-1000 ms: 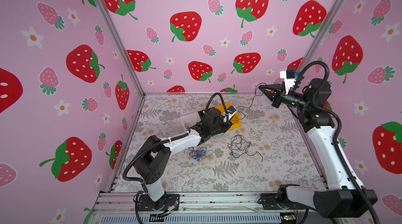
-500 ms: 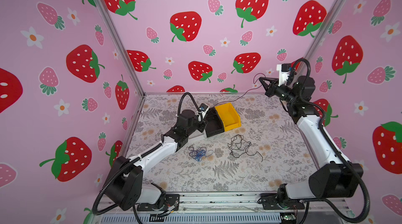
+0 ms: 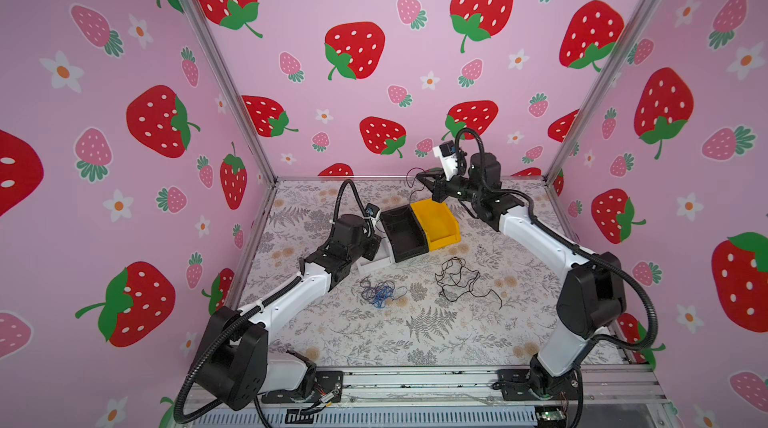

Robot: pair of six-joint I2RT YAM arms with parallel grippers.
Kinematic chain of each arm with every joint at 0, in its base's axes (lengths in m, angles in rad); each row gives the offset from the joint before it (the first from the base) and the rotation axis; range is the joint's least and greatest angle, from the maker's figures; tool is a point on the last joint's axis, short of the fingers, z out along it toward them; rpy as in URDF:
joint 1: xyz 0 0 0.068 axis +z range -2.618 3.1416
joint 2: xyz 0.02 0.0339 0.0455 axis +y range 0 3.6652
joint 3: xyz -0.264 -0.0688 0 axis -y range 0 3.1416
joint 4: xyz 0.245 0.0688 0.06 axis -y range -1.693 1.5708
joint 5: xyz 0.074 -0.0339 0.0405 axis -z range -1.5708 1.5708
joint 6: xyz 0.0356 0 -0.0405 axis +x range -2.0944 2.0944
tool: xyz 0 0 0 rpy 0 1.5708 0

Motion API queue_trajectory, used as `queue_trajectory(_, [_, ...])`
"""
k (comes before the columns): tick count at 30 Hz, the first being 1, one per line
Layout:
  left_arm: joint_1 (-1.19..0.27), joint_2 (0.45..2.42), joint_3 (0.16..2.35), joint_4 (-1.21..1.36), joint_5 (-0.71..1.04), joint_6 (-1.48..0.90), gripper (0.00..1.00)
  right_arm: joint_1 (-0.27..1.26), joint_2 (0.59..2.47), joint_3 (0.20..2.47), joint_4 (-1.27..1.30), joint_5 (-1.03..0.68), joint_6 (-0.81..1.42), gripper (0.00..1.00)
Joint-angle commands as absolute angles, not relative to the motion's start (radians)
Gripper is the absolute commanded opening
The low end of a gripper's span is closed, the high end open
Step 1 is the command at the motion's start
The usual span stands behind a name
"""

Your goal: Untangle the cables

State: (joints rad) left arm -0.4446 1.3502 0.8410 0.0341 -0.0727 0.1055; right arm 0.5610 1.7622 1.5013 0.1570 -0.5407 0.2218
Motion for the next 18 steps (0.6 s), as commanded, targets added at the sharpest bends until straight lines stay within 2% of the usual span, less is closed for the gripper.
queue_trajectory(1, [-0.43, 1.378, 0.803, 0.052, -0.12, 0.079, 0.0, 0.593, 1.805, 1.537, 0.168, -0.51, 0.191, 0.0])
queue_trajectory(10, [-0.39, 1.481, 0.845, 0.031, -0.156, 0.032, 0.0, 0.674, 1.927, 1.605, 0.153, -0.523, 0.178, 0.0])
queue_trajectory(13, [-0.387, 1.488, 0.857, 0.014, -0.166, 0.017, 0.05, 0.687, 1.966, 1.637, 0.14, -0.524, 0.184, 0.0])
queue_trajectory(17, [-0.385, 1.484, 0.859, 0.003, -0.191, -0.004, 0.35, 0.708, 2.03, 1.693, 0.11, -0.536, 0.192, 0.0])
queue_trajectory(18, [-0.385, 1.478, 0.859, 0.0, -0.198, -0.007, 0.38, 0.717, 2.047, 1.703, 0.106, -0.54, 0.192, 0.0])
